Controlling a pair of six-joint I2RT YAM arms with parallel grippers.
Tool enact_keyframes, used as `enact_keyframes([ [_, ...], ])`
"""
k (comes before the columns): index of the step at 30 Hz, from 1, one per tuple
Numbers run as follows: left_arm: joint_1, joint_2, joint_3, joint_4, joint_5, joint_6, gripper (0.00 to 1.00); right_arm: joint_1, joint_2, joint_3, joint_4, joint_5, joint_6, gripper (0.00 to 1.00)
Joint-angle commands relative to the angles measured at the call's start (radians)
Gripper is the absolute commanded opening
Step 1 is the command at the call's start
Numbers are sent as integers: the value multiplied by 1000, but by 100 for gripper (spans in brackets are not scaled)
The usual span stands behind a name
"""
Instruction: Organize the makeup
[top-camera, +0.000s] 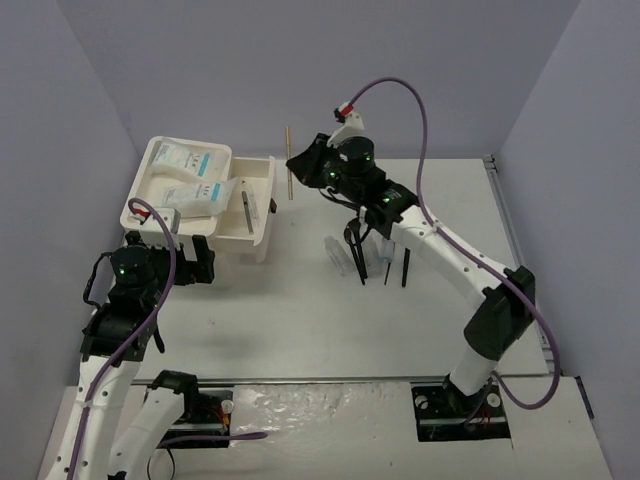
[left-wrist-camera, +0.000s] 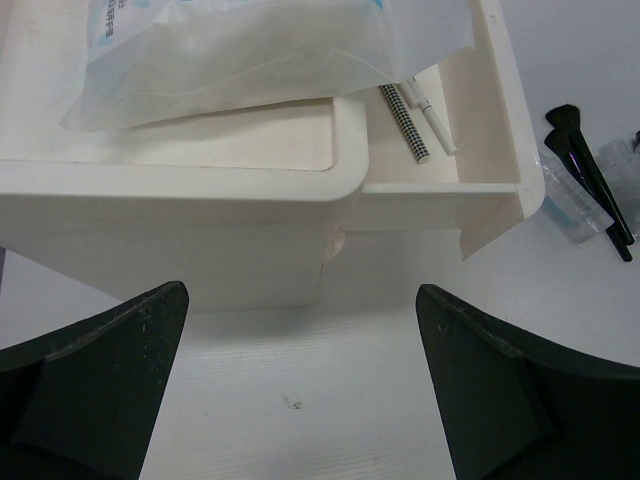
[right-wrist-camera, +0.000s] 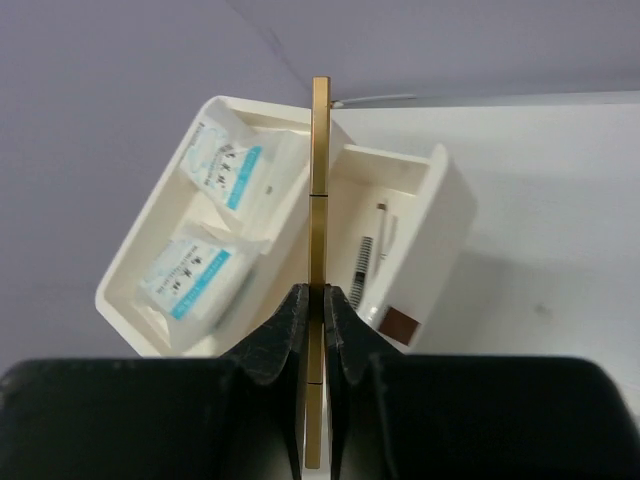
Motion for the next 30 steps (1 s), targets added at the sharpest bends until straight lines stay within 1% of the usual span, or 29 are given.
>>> enact_keyframes([
  [1, -1, -1, 19, 67, -10, 11, 97, 50, 168, 114, 195, -14, 150, 4],
  [5, -2, 2, 28, 71, -5, -2, 97, 82, 253, 192, 241, -3, 189, 12],
  [8, -2, 14, 82, 49, 6, -31, 97, 95, 304, 254, 219, -21, 153, 32],
  [10, -2, 28, 133, 36, 5, -48, 97, 96, 306, 269, 201, -27, 127, 39],
  [12, -1, 59, 206, 16, -8, -65, 97, 95, 298, 290, 157, -27, 65, 51],
  [14, -1, 94, 269, -5, -20, -74, 97, 89, 279, 276, 142, -30, 8, 58],
  [15, -1, 136, 308, -14, -31, -80, 97, 85, 263, 262, 131, -23, -25, 61],
  [19, 3, 271, 502, -64, -118, -80, 97, 48, 162, 169, 84, 9, -139, 69],
  [22, 27, 387, 634, -83, -121, -72, 97, -18, 98, 60, 69, -20, -186, 74],
  [25, 114, 486, 701, -77, -66, -80, 97, -58, 64, -26, 53, -44, -241, 78],
  [27, 235, 554, 743, -49, 36, -110, 97, -87, 54, -82, 44, -51, -292, 82],
  [30, 308, 647, 776, -16, 100, -129, 97, -105, 72, -113, 43, -71, -327, 84],
])
